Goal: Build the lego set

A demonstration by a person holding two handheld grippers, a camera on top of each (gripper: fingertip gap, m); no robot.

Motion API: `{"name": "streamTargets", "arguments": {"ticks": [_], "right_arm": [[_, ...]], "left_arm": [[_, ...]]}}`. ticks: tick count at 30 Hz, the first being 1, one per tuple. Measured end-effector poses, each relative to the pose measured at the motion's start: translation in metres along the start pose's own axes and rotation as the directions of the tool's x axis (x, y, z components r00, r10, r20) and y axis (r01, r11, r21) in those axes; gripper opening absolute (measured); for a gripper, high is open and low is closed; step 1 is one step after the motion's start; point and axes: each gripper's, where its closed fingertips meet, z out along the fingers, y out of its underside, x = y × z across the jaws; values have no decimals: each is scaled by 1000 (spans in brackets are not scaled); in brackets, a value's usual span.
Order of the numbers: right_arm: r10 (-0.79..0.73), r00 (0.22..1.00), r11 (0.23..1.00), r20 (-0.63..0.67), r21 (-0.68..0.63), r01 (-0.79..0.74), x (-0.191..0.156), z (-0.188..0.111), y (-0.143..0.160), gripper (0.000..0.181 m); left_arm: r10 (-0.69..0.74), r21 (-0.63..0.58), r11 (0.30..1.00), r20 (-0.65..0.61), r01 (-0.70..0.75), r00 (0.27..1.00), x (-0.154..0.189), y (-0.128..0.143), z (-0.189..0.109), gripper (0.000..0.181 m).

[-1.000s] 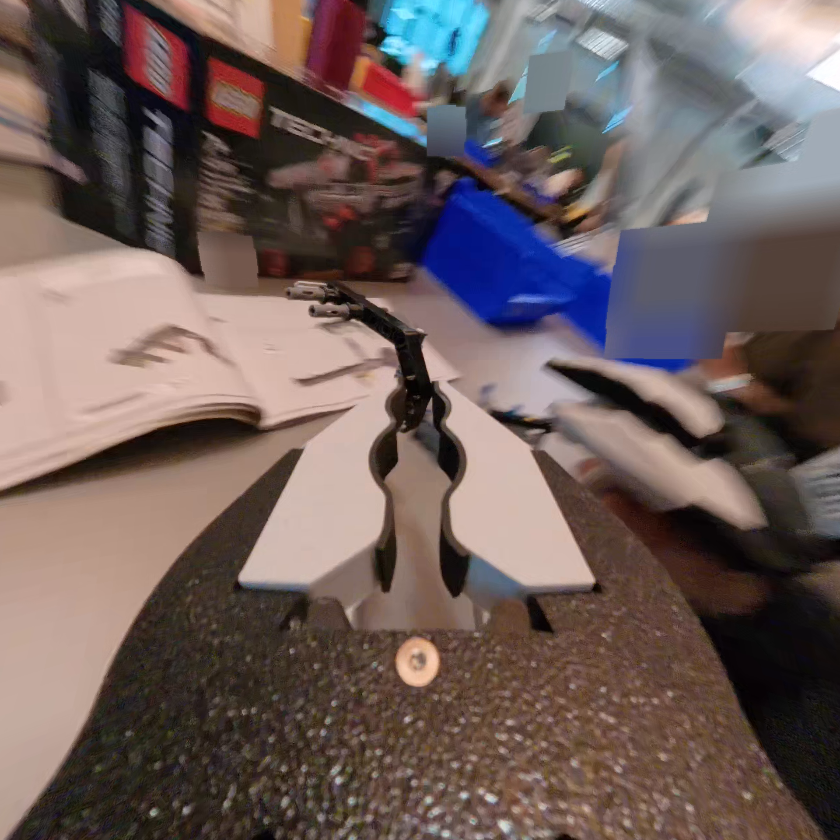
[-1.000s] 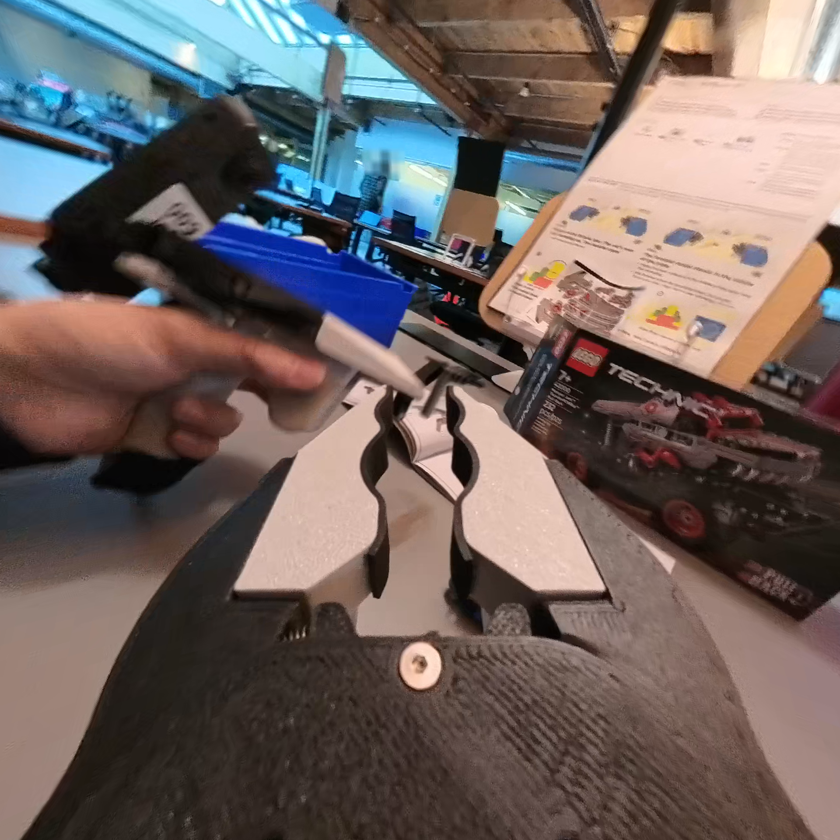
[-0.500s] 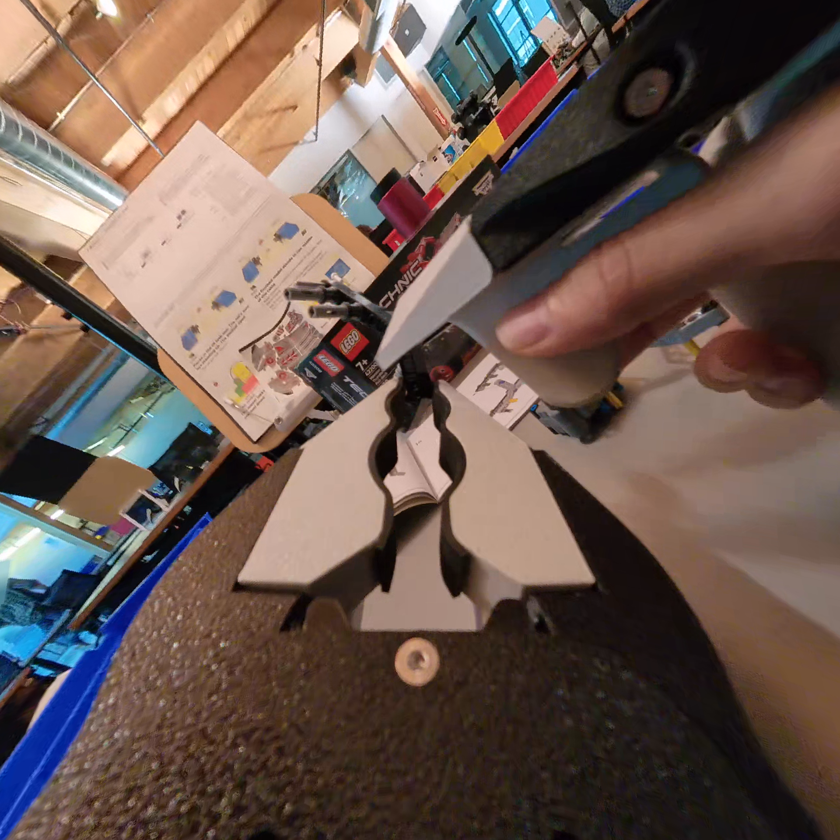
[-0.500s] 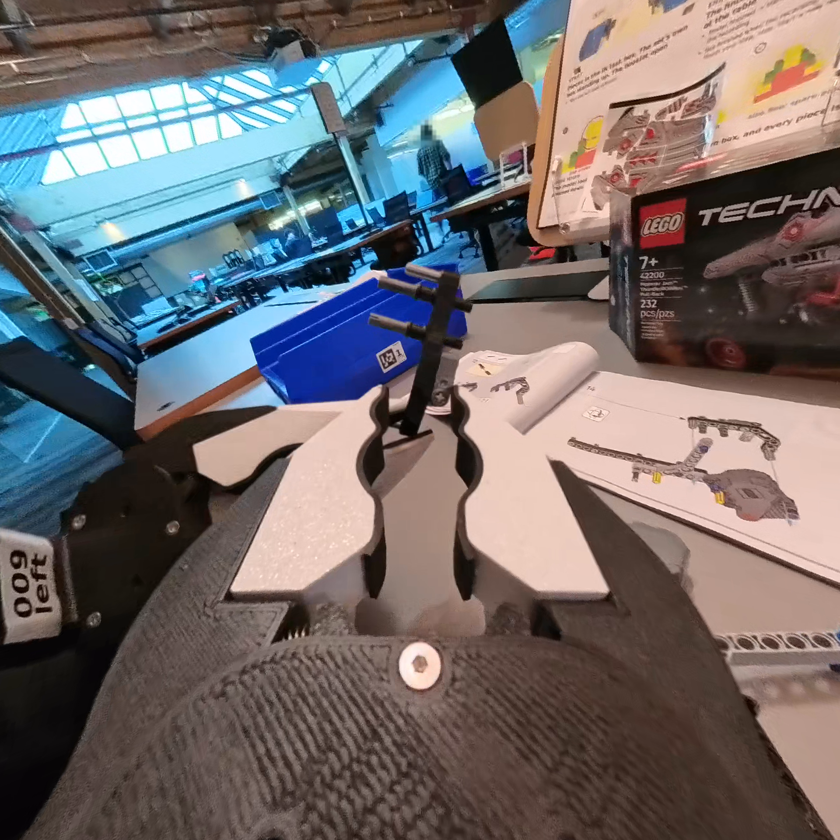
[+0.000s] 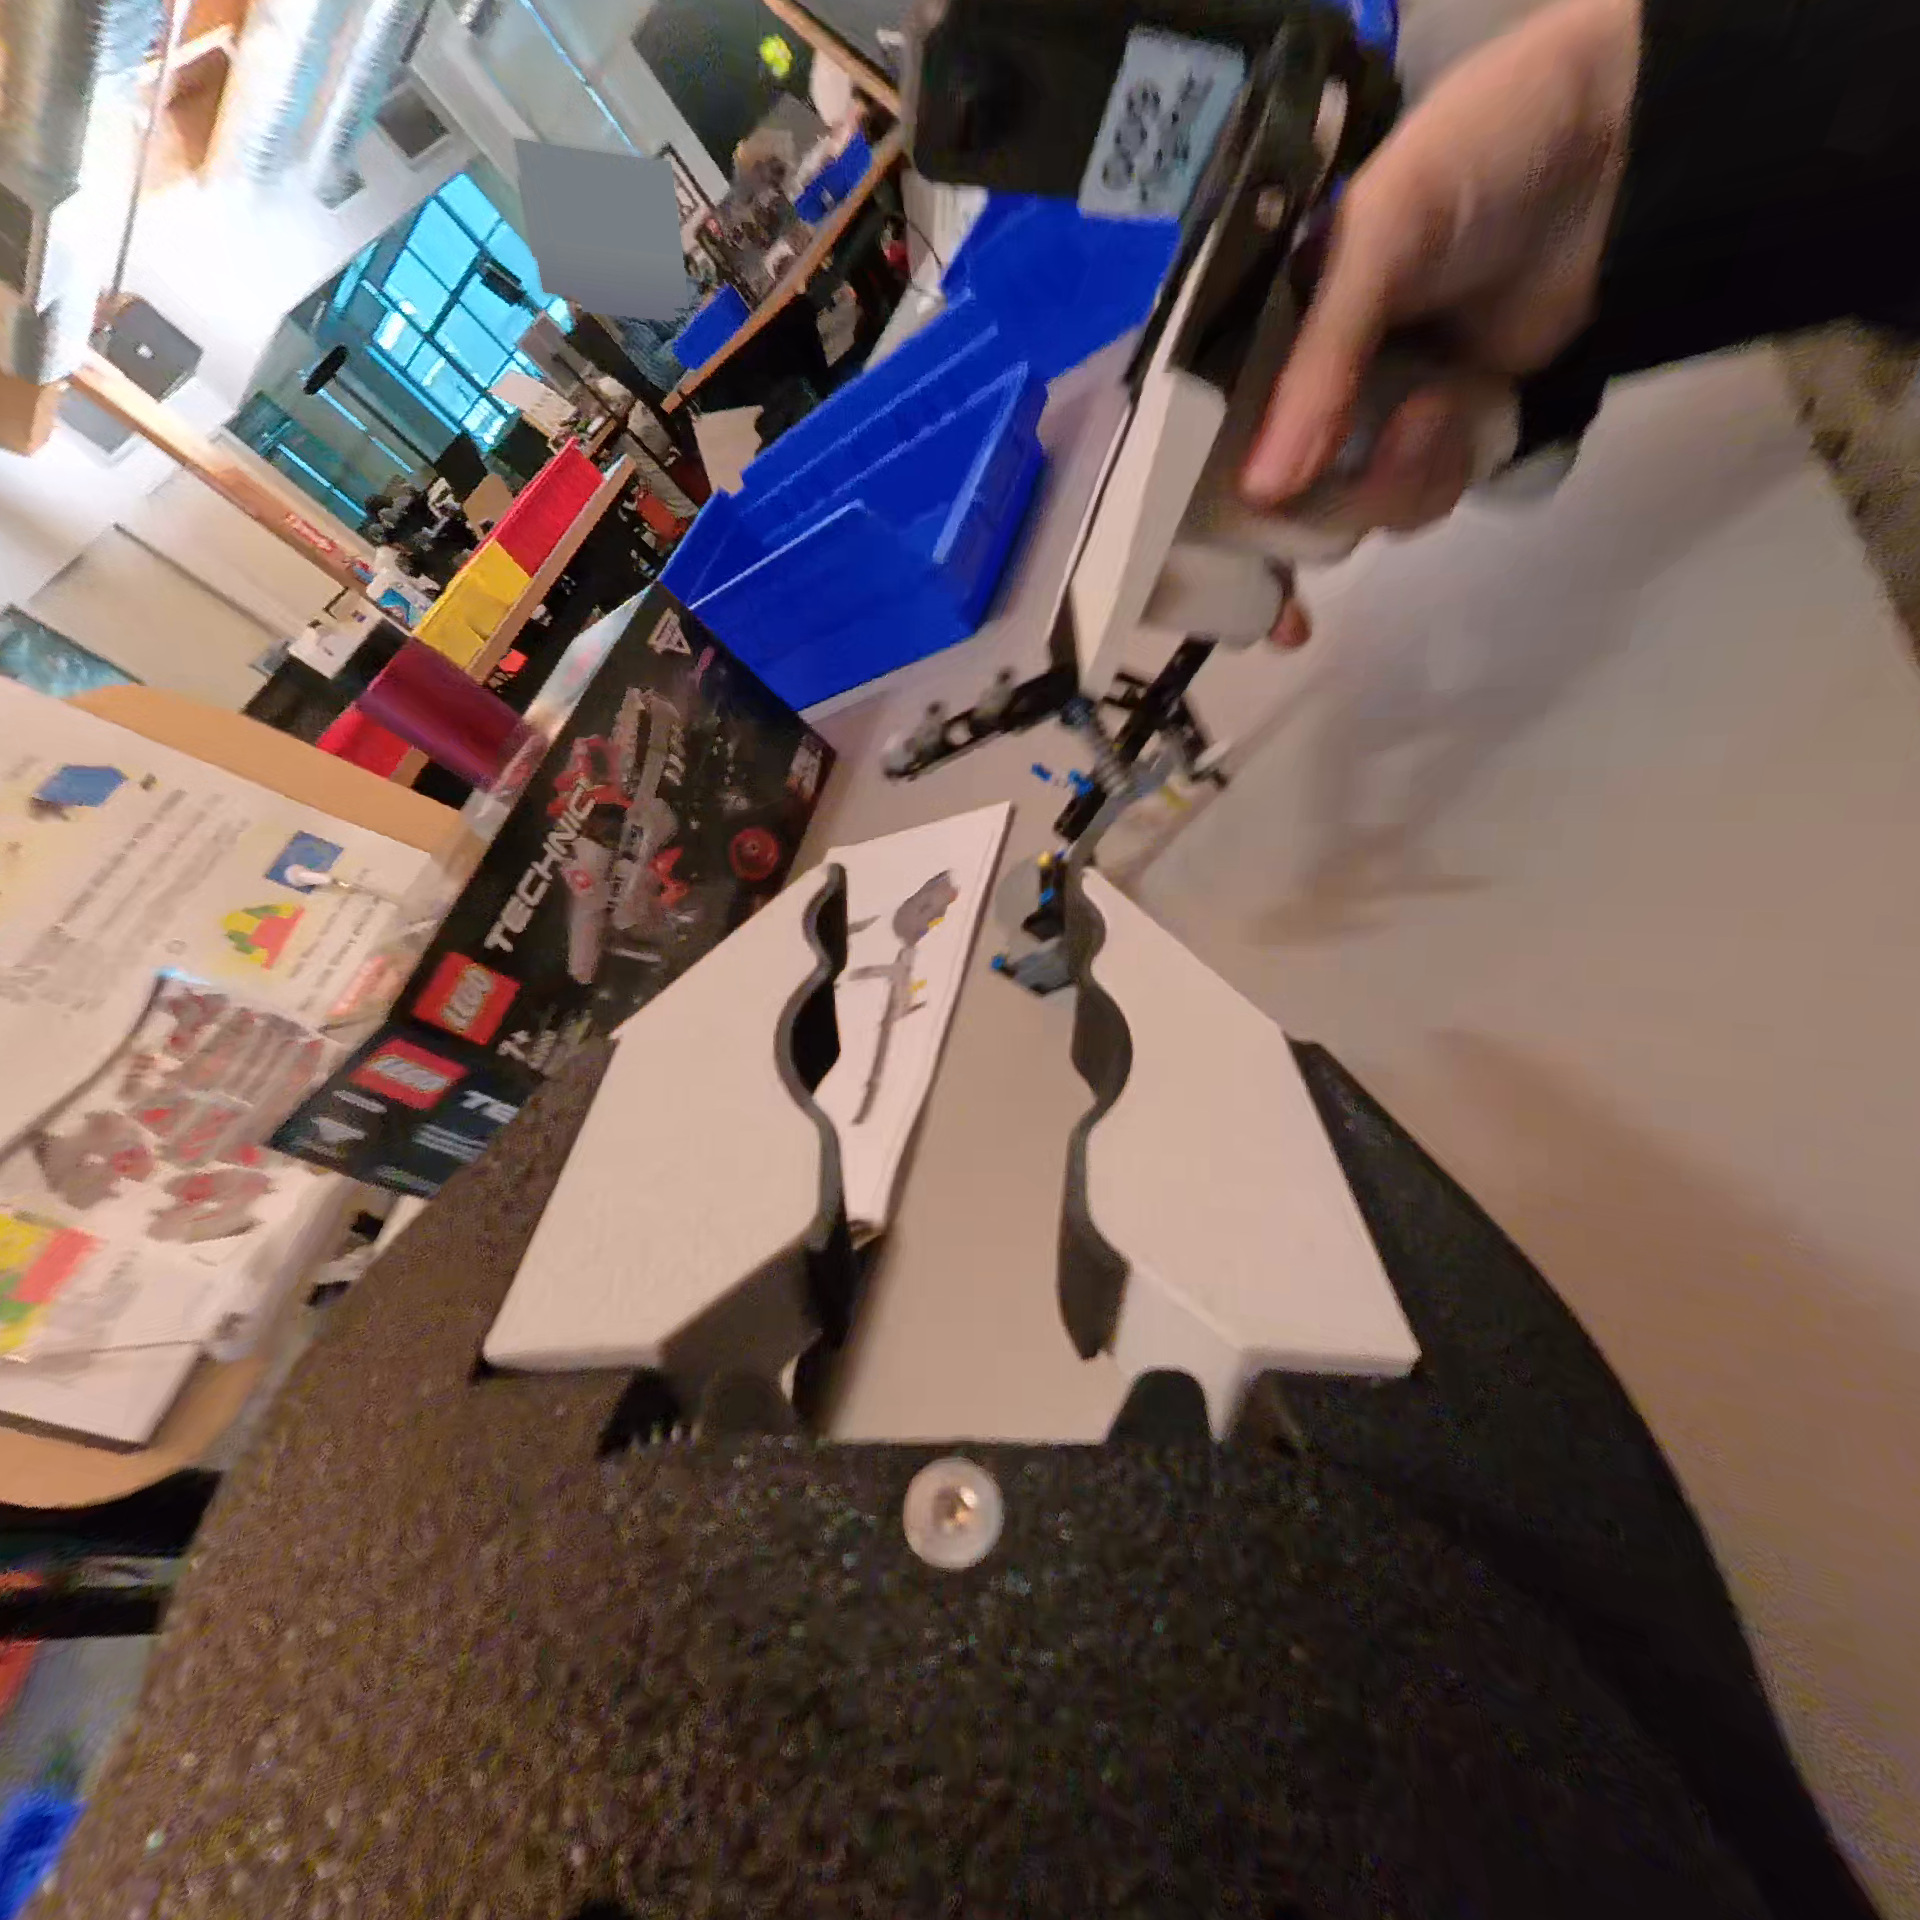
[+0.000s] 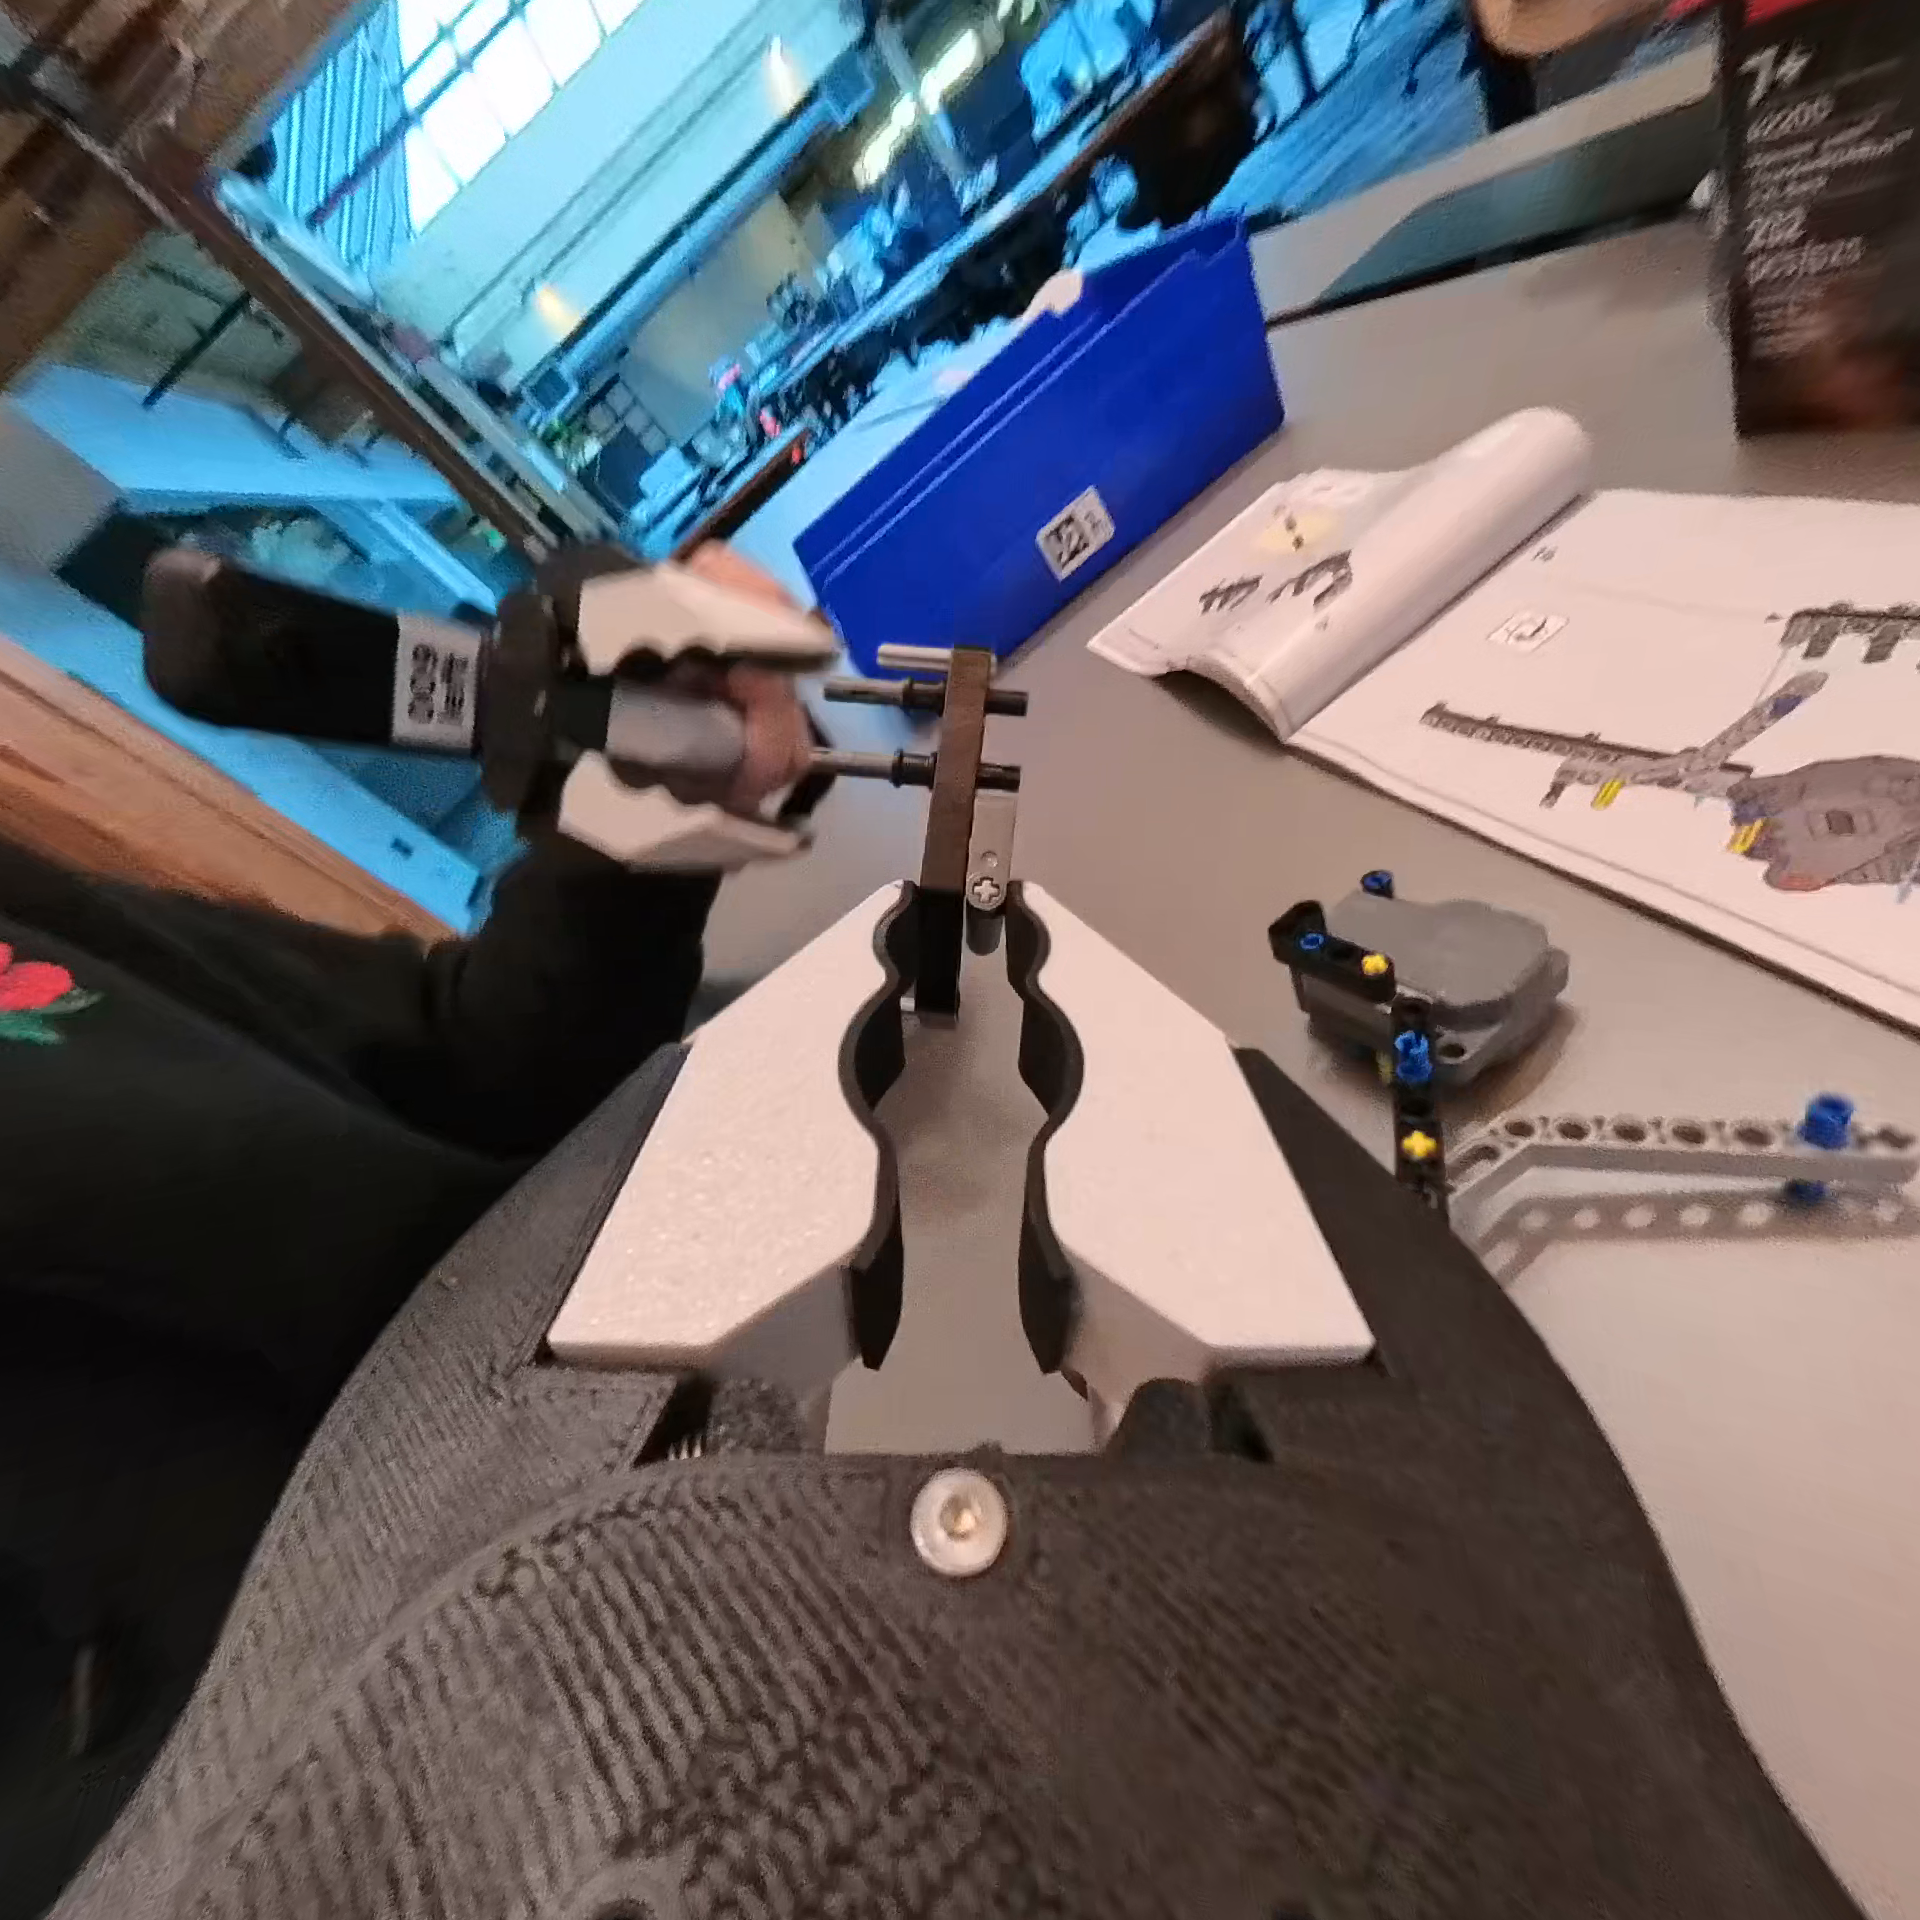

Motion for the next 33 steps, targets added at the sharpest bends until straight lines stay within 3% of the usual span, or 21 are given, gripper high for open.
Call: {"name": "streamTargets", "arguments": {"ticks": [3, 8, 11, 18, 25, 28, 30, 33], "right_arm": [[-16, 998, 998, 57, -56, 19, -18, -2, 5, 14], [-51, 987, 988, 151, -138, 72, -43, -2, 17, 14], [-59, 984, 984, 165, -156, 85, -47, -5, 20, 13], [-89, 988, 994, 124, -47, 96, -41, -12, 1, 13], [-235, 971, 972, -35, -24, 234, -22, -21, -10, 30], [-321, 935, 934, -151, 113, 339, -23, -46, -42, 26], [-353, 884, 892, -306, 176, 417, -13, -73, -61, 24], [-348, 809, 867, -473, 165, 470, 17, -107, -64, 33]], "left_arm": [[159, -32, 986, -45, -161, 986, -7, 4, 4, 41], [360, 94, 932, -120, -351, 925, 8, -15, 19, 35], [392, 139, 917, -150, -373, 907, 17, -22, 23, 21], [354, 139, 932, -143, -335, 924, 15, -23, 22, 5], [325, 54, 945, -41, -323, 945, -11, -3, 26, 5], [335, -31, 942, 49, -334, 941, -35, 18, 33, 5], [306, -35, 952, 117, -304, 945, -49, 28, 34, 5], [260, -1, 965, 147, -263, 954, -52, 39, 33, 4]]}}
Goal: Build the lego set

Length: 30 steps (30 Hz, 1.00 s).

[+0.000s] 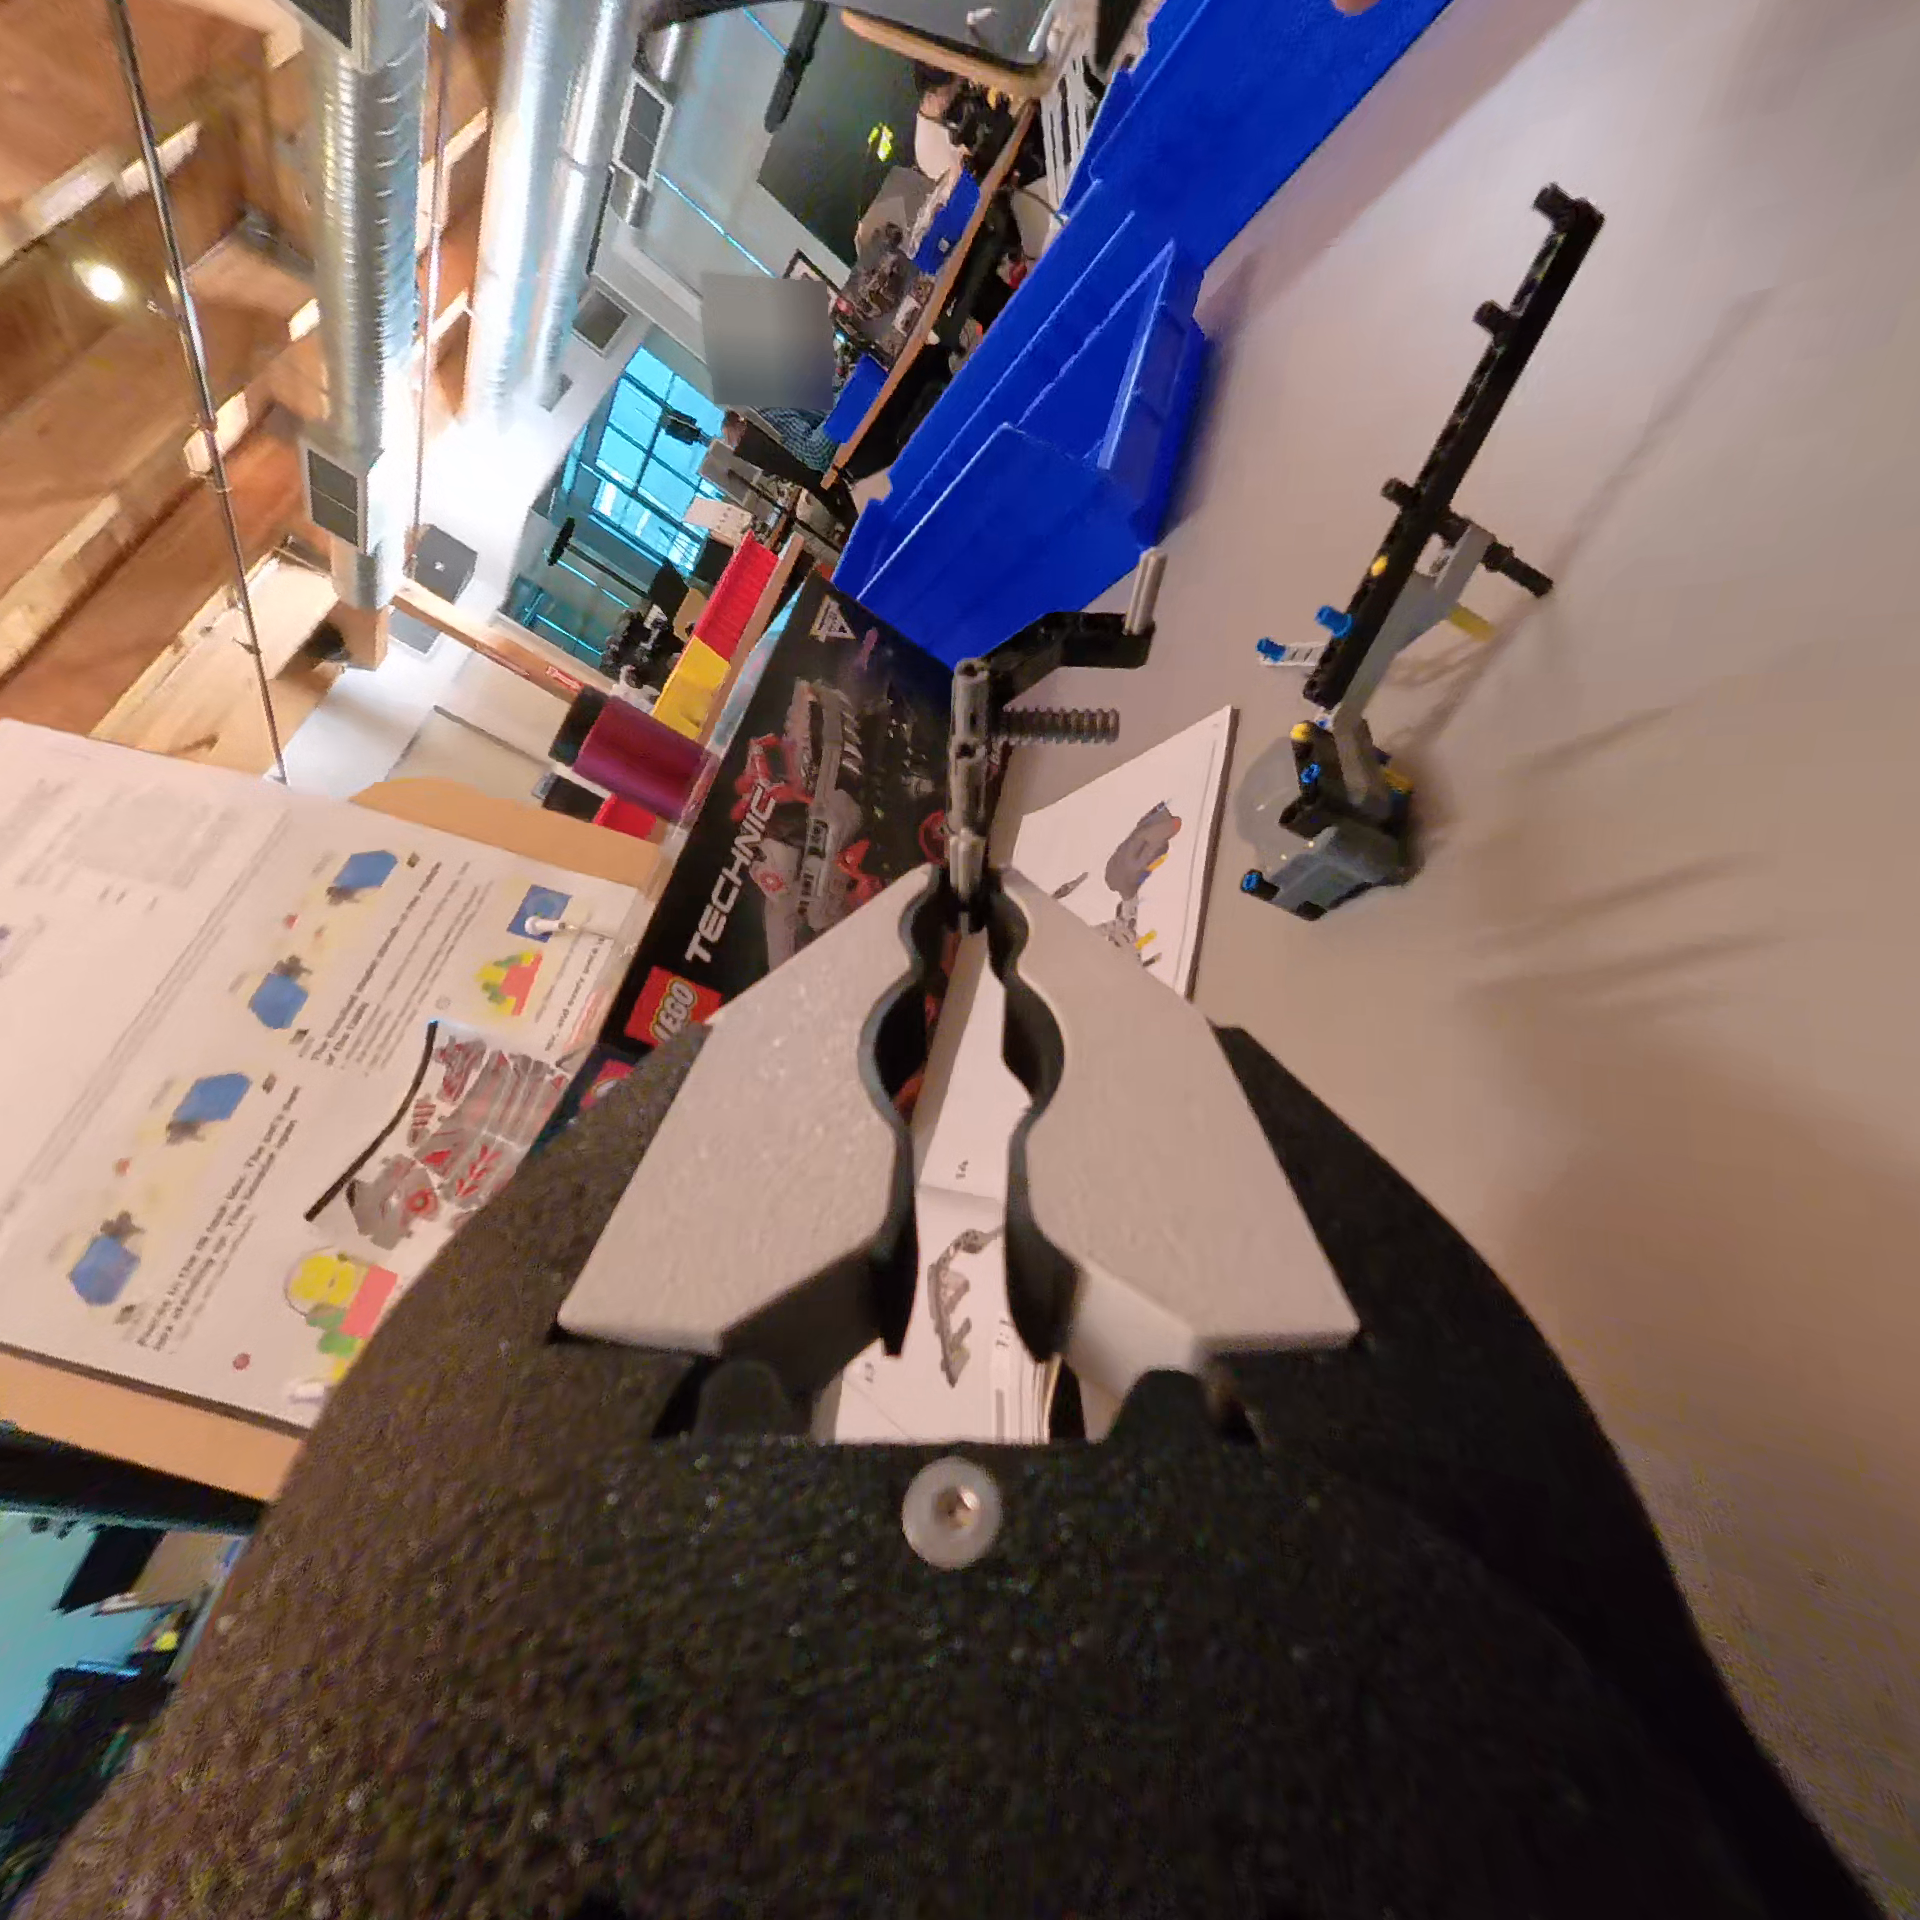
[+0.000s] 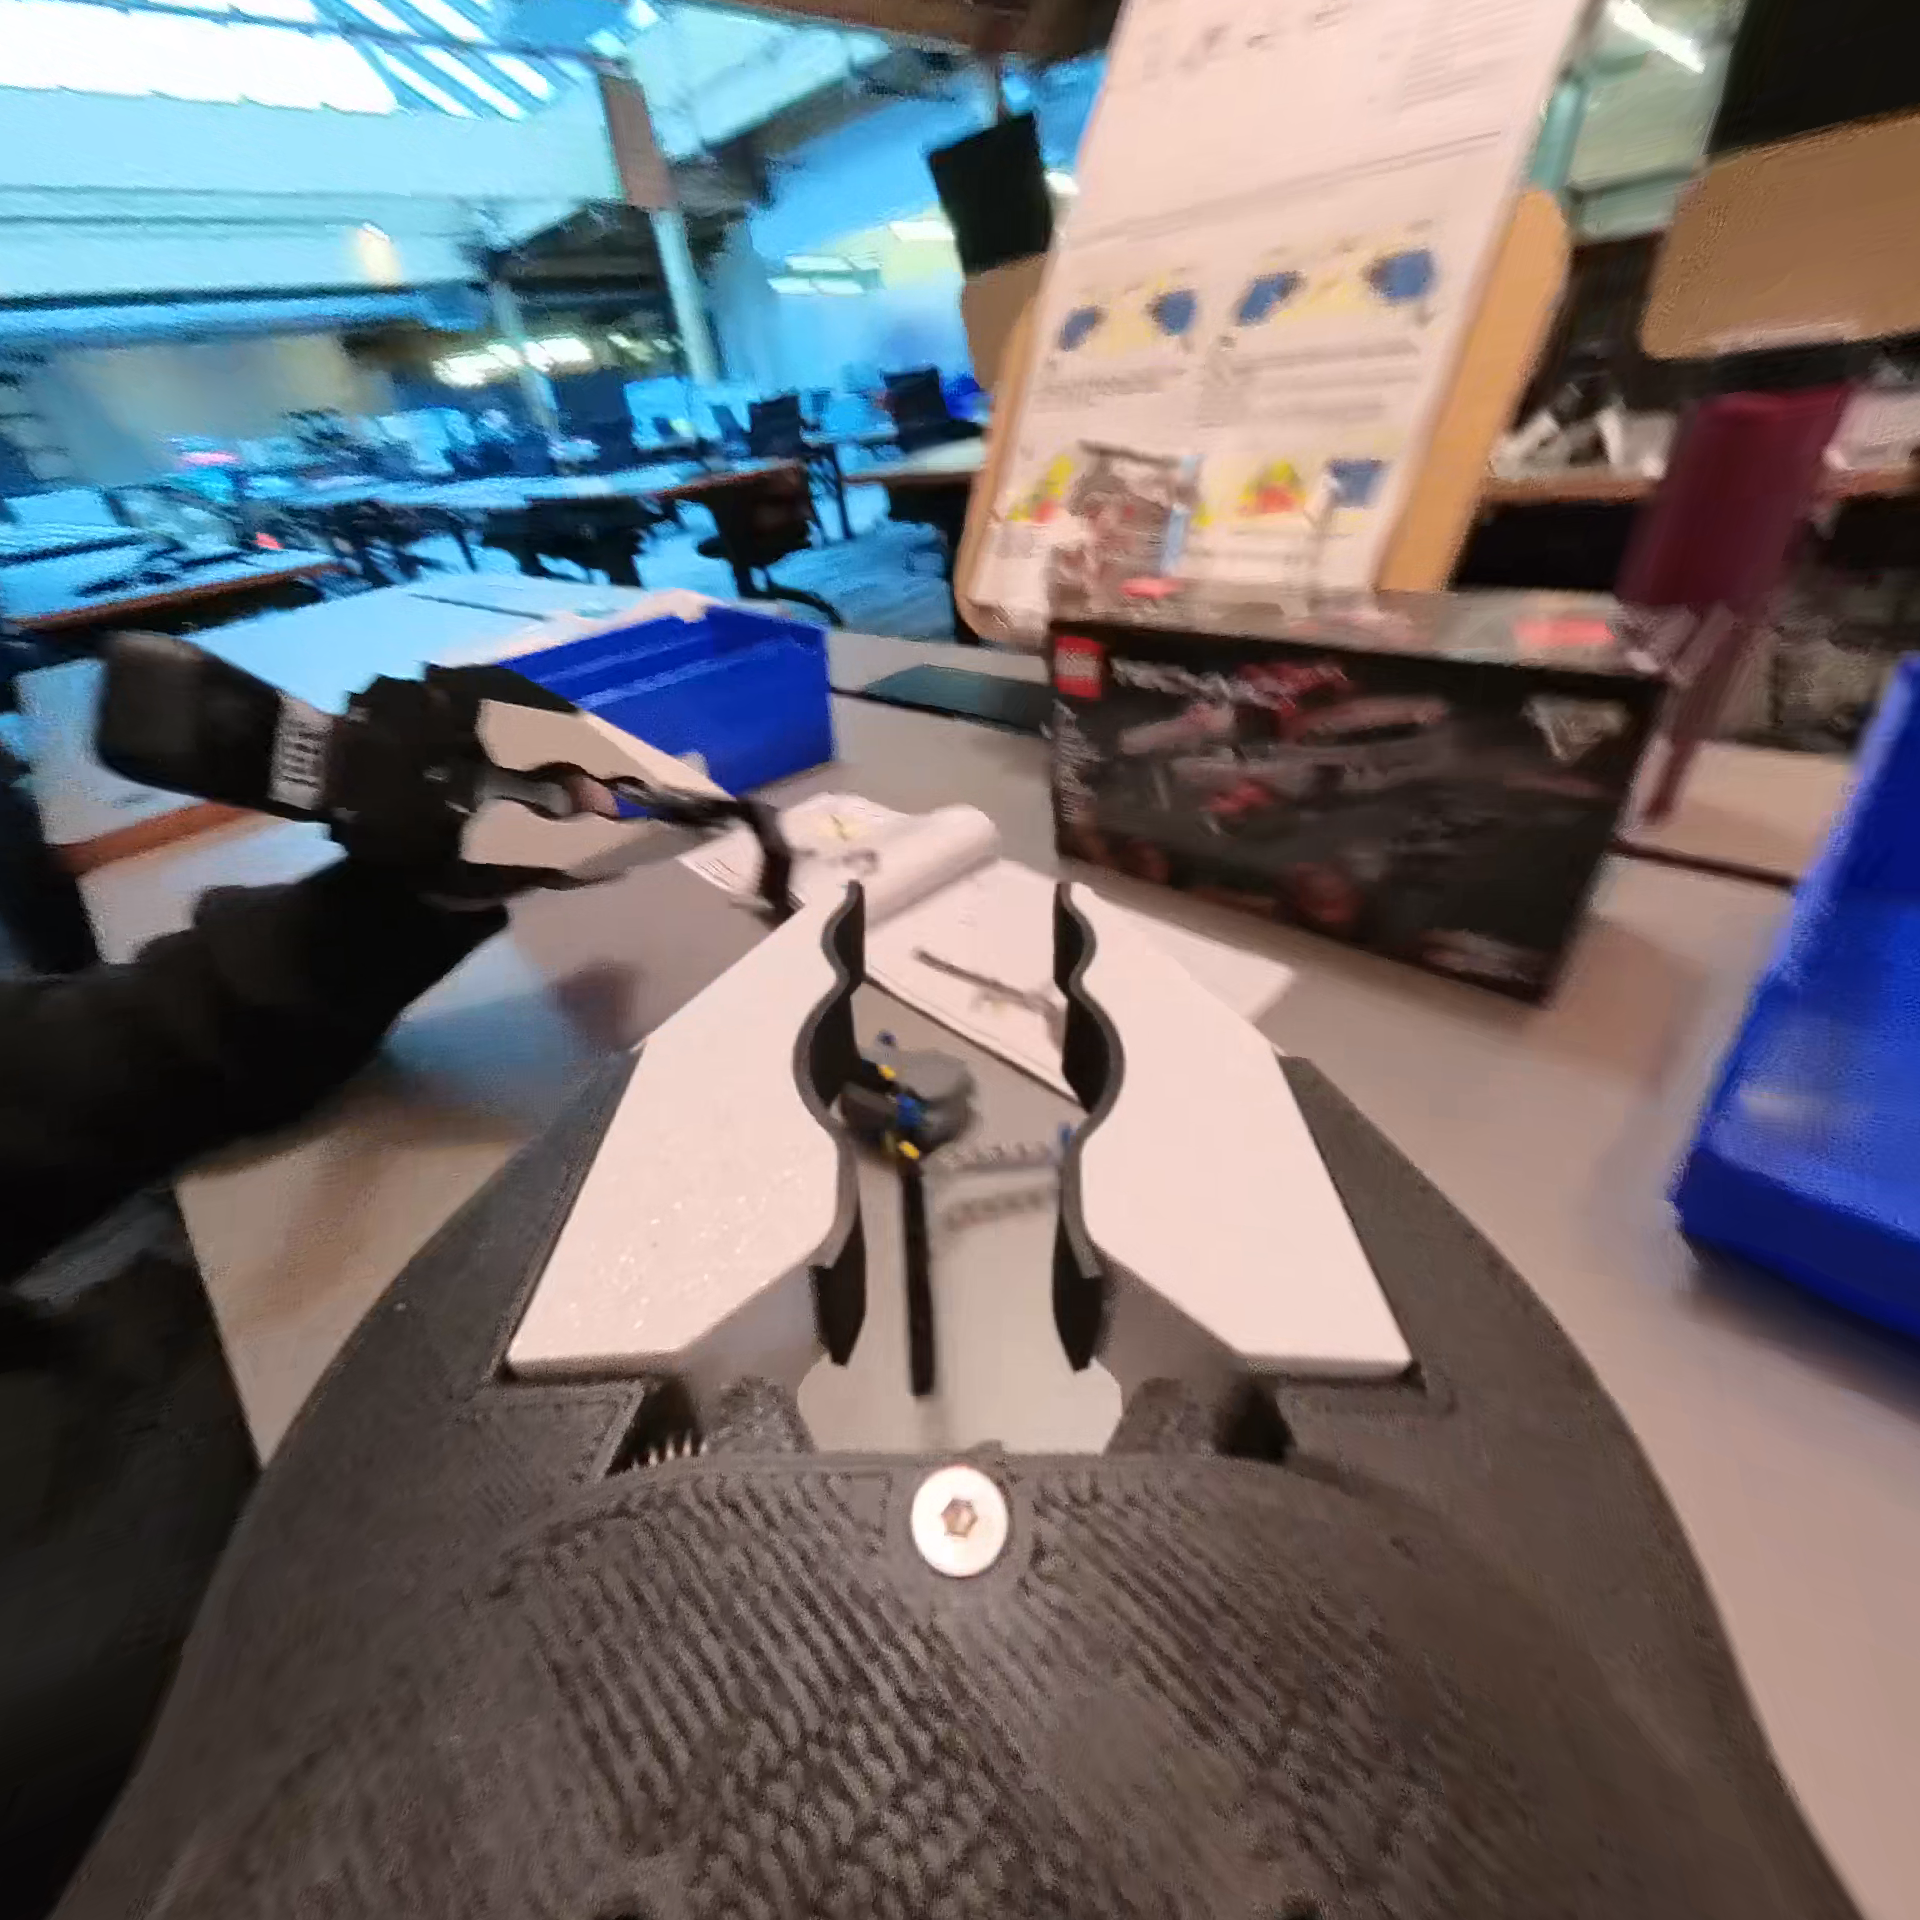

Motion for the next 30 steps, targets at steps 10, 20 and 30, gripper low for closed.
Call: {"name": "streamTargets", "arguments": {"ticks": [10, 20, 30], "right_arm": [[128, 981, 985, 148, -132, -109, 3, -4, 43, 53], [-117, 979, 835, 168, -517, 189, -14, 4, 110, 45], [-236, 948, 756, 216, -572, 318, -7, 8, 132, 14]], "left_arm": [[-30, 15, 999, 27, 30, 999, 14, 5, 0, 4], [-78, 9, 997, 35, 78, 996, 17, 10, 3, 4], [-27, -6, 1000, 10, 28, 1000, 28, 6, 8, 4]]}}
